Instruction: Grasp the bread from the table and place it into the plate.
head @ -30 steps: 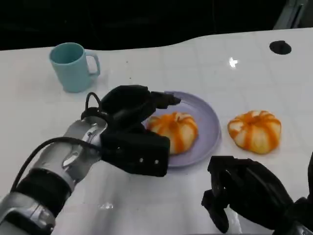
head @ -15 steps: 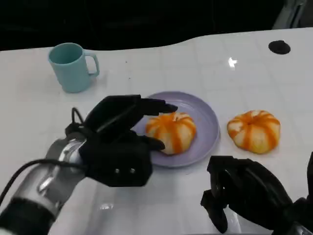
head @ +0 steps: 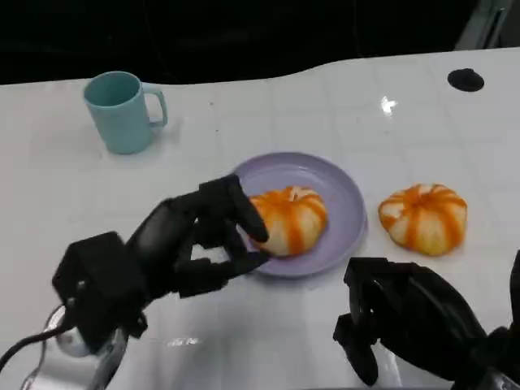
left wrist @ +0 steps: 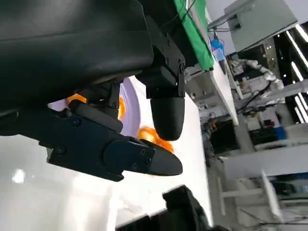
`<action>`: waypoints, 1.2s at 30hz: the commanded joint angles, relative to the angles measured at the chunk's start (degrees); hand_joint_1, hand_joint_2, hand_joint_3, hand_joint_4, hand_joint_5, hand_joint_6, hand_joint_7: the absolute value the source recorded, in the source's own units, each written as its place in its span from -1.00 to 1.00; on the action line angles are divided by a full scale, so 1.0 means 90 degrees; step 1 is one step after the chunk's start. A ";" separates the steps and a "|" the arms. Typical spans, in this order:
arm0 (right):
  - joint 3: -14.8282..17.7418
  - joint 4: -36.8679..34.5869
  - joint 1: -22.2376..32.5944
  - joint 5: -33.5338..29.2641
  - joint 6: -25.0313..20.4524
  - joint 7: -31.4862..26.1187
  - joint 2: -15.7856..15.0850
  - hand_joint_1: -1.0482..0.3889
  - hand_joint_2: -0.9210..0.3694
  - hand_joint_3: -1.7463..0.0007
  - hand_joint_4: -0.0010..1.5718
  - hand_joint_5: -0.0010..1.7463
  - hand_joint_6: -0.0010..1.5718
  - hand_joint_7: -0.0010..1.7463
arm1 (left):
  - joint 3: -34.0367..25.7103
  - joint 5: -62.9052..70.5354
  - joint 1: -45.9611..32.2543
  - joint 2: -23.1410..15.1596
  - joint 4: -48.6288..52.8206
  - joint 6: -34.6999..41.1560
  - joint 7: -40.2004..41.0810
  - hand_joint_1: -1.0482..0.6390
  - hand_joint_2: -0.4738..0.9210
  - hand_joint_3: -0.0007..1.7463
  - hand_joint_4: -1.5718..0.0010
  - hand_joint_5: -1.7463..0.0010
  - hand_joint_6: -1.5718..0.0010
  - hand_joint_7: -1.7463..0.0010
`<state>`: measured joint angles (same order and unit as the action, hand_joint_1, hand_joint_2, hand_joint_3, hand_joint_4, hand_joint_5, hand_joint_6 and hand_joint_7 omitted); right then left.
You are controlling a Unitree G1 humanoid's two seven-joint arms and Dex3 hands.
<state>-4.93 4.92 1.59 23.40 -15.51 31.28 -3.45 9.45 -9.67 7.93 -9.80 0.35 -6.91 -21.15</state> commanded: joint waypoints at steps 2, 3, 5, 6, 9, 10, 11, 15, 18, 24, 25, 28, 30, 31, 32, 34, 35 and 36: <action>0.0055 0.0038 -0.0015 0.0039 -0.0001 -0.0010 -0.0056 -0.82 -1.00 0.60 0.64 0.82 0.40 0.74 | -0.0279 -0.1184 -0.0939 0.0125 -0.0830 0.0949 -0.0326 -0.50 1.00 -0.72 0.17 -1.00 0.37 -1.00; 0.0048 0.0042 -0.0010 0.0031 0.0007 -0.0009 -0.0056 -0.82 -1.00 0.60 0.64 0.82 0.40 0.74 | -0.0313 -0.1369 -0.1146 0.0147 -0.0975 0.1068 -0.0368 -0.48 1.00 -0.69 0.15 -1.00 0.36 -1.00; 0.0039 0.0048 0.0000 0.0015 0.0028 0.0002 -0.0063 -0.82 -1.00 0.59 0.64 0.82 0.40 0.75 | -0.0369 -0.1539 -0.1412 0.0169 -0.1175 0.1213 -0.0385 -0.47 1.00 -0.65 0.11 -1.00 0.34 -1.00; 0.0038 0.0049 0.0002 0.0012 0.0032 0.0005 -0.0065 -0.82 -1.00 0.59 0.64 0.82 0.39 0.75 | -0.0391 -0.1574 -0.1470 0.0179 -0.1235 0.1273 -0.0391 -0.46 1.00 -0.65 0.10 -1.00 0.34 -1.00; 0.0035 0.0083 0.0008 0.0009 0.0004 -0.0012 -0.0077 -0.83 -1.00 0.59 0.63 0.82 0.39 0.75 | -0.0439 -0.1719 -0.1889 0.0224 -0.1519 0.1520 -0.0343 -0.49 1.00 -0.64 0.04 -1.00 0.29 -1.00; 0.0036 0.0088 0.0006 0.0006 0.0006 -0.0015 -0.0082 -0.83 -1.00 0.59 0.64 0.82 0.39 0.75 | -0.0450 -0.1744 -0.1990 0.0262 -0.1553 0.1533 -0.0347 -0.49 1.00 -0.64 0.02 -1.00 0.28 -1.00; 0.0039 0.0083 0.0004 -0.0003 0.0019 -0.0014 -0.0088 -0.83 -1.00 0.59 0.64 0.82 0.39 0.75 | -0.0453 -0.1754 -0.2060 0.0297 -0.1557 0.1532 -0.0357 -0.50 1.00 -0.63 -0.01 -1.00 0.25 -1.00; 0.0071 0.0038 -0.0021 0.0006 0.0034 0.0010 -0.0108 -0.82 -1.00 0.58 0.64 0.82 0.40 0.75 | -0.0438 -0.1778 -0.2204 0.0416 -0.1422 0.1488 -0.0435 -0.50 1.00 -0.66 -0.09 -1.00 0.18 -1.00; 0.0113 -0.0025 -0.0059 0.0047 0.0021 0.0049 -0.0123 -0.82 -1.00 0.58 0.64 0.83 0.40 0.74 | -0.0445 -0.1726 -0.2202 0.0500 -0.1283 0.1448 -0.0429 -0.52 1.00 -0.69 -0.15 -1.00 0.13 -1.00; 0.0164 -0.0091 -0.0104 0.0044 0.0009 0.0031 -0.0153 -0.83 -1.00 0.60 0.63 0.83 0.39 0.74 | -0.0474 -0.1676 -0.2118 0.0600 -0.1048 0.1365 -0.0487 -0.52 1.00 -0.70 -0.13 -1.00 0.14 -1.00; 0.0172 -0.0094 -0.0109 0.0050 0.0008 0.0026 -0.0151 -0.84 -1.00 0.60 0.63 0.83 0.39 0.74 | -0.0470 -0.1656 -0.2103 0.0602 -0.1028 0.1351 -0.0496 -0.52 1.00 -0.71 -0.13 -1.00 0.14 -1.00; 0.0185 -0.0116 -0.0120 0.0057 0.0032 0.0033 -0.0134 -0.83 -1.00 0.61 0.63 0.84 0.40 0.75 | -0.0475 -0.1628 -0.2066 0.0592 -0.0975 0.1300 -0.0547 -0.52 1.00 -0.72 -0.13 -1.00 0.13 -1.00; 0.0185 -0.0148 -0.0132 0.0033 0.0058 0.0038 -0.0126 -0.83 -1.00 0.60 0.64 0.84 0.40 0.75 | -0.0491 -0.1631 -0.2047 0.0599 -0.0929 0.1254 -0.0587 -0.52 1.00 -0.72 -0.13 -1.00 0.13 -1.00; 0.0185 -0.0157 -0.0135 0.0026 0.0064 0.0039 -0.0124 -0.82 -1.00 0.60 0.64 0.84 0.40 0.75 | -0.0498 -0.1631 -0.2043 0.0605 -0.0915 0.1242 -0.0600 -0.52 1.00 -0.72 -0.13 -1.00 0.13 -1.00; 0.0188 -0.0174 -0.0138 0.0039 0.0054 0.0048 -0.0116 -0.82 -1.00 0.60 0.64 0.84 0.40 0.75 | -0.0504 -0.1620 -0.2046 0.0605 -0.0911 0.1230 -0.0604 -0.52 1.00 -0.72 -0.13 -1.00 0.13 -1.00; 0.0191 -0.0221 -0.0148 0.0063 0.0062 0.0078 -0.0099 -0.83 -1.00 0.60 0.63 0.84 0.40 0.75 | -0.0522 -0.1616 -0.2051 0.0599 -0.0909 0.1227 -0.0605 -0.52 1.00 -0.72 -0.13 -1.00 0.13 -1.00; 0.0192 -0.0234 -0.0148 0.0065 0.0073 0.0085 -0.0091 -0.83 -1.00 0.60 0.63 0.84 0.40 0.75 | -0.0535 -0.1622 -0.2050 0.0596 -0.0907 0.1233 -0.0608 -0.52 1.00 -0.73 -0.13 -1.00 0.13 -1.00; 0.0182 -0.0233 -0.0142 0.0032 0.0107 0.0070 -0.0086 -0.83 -1.00 0.60 0.63 0.84 0.40 0.75 | -0.0557 -0.1648 -0.2043 0.0594 -0.0906 0.1254 -0.0616 -0.53 1.00 -0.73 -0.13 -1.00 0.13 -1.00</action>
<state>-3.77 3.18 0.59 23.37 -15.46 31.68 -4.07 5.16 -24.52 -10.38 -4.02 -8.07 4.81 -25.96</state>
